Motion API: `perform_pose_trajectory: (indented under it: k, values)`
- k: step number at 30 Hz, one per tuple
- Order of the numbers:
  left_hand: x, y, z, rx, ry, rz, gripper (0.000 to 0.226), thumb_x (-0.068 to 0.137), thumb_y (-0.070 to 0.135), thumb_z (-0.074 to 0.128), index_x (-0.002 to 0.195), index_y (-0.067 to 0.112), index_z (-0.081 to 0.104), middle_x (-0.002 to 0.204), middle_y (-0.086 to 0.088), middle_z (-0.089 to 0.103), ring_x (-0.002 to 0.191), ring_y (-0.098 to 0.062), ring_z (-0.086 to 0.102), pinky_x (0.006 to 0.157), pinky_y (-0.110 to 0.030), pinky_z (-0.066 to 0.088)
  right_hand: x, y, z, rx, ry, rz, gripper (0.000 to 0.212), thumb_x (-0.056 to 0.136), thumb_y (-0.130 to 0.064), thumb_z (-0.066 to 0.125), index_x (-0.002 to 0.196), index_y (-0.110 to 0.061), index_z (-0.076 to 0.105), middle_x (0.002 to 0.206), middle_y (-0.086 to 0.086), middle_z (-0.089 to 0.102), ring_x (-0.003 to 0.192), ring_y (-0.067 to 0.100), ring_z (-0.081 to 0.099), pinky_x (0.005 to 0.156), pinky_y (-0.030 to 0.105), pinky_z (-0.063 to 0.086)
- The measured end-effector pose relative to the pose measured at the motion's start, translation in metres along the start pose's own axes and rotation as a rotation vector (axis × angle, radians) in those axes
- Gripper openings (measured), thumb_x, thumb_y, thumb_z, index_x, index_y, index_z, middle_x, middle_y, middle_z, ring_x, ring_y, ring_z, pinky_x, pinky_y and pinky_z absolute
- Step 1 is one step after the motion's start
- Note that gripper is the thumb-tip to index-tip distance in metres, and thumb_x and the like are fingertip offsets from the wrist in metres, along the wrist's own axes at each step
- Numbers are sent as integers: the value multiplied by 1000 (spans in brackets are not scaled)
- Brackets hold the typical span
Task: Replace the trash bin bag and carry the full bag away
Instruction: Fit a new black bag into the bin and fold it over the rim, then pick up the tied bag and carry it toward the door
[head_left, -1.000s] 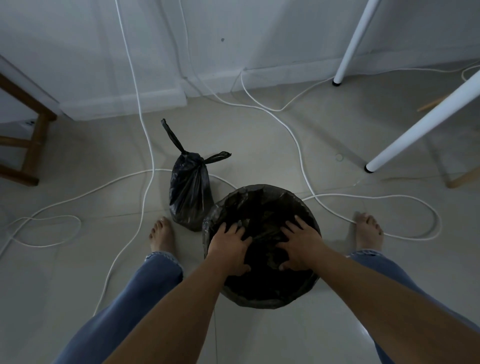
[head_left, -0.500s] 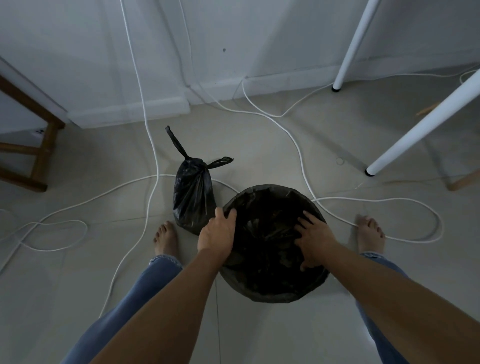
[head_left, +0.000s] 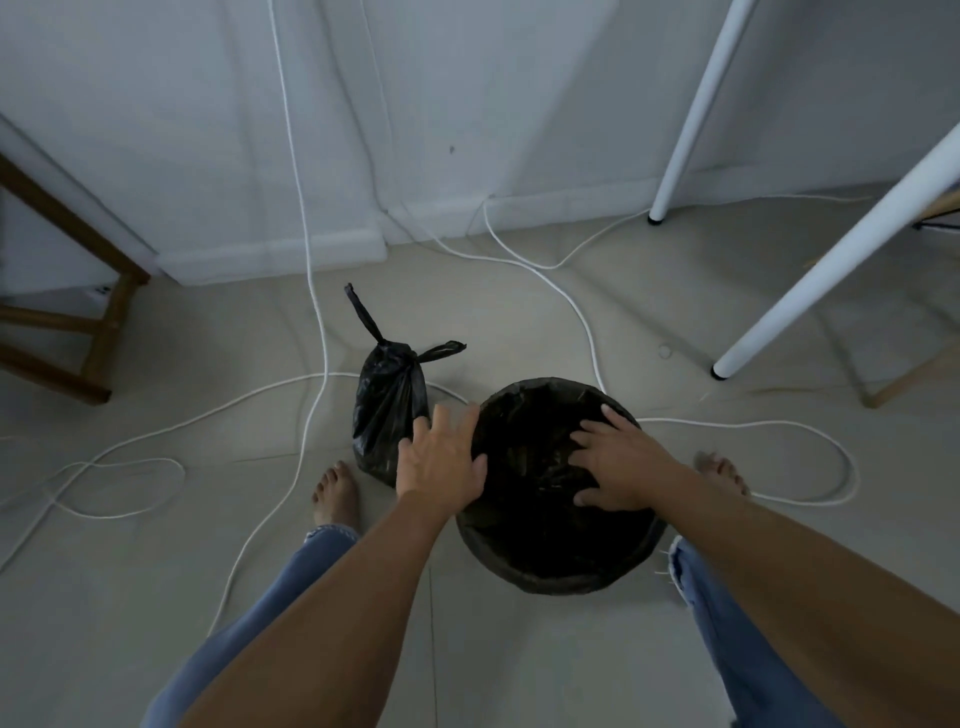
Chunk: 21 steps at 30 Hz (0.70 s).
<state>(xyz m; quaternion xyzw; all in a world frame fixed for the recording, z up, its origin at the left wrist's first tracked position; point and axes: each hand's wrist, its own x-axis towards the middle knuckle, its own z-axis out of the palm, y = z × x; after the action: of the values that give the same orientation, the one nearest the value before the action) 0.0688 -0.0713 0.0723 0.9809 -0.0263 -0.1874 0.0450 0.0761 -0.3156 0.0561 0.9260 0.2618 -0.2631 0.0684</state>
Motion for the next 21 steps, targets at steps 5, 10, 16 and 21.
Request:
perform_pose_trajectory:
  k: [5,10,16,21]
  values:
    - [-33,-26,-46,57,-41,-11,74,93,54,48,156,27,19,148,-11,34,130,-37,43,102,-51,46,-32,-12,-56,47,30,61,67,83,-66,47,136,-26,49,148,1,40,144,22,23,119,43,6]
    - [-88,-66,-103,24,-78,-73,80,92,57,51,159,26,19,157,-12,36,139,-38,42,112,-50,41,-87,-47,-132,37,45,132,69,80,-70,47,133,-26,51,137,2,51,129,23,42,107,38,29]
    - [-169,-90,-160,-39,9,-104,74,88,55,57,151,22,37,151,-13,46,136,-35,49,110,-46,44,-146,-112,-196,25,174,177,68,80,-69,48,131,-24,53,138,3,55,126,25,51,105,39,39]
    - [-221,-100,-182,-52,68,-124,77,88,55,58,154,21,36,156,-12,41,141,-34,43,116,-48,39,-175,-155,-220,39,250,163,70,80,-66,50,138,-27,48,145,5,49,133,25,45,108,37,37]
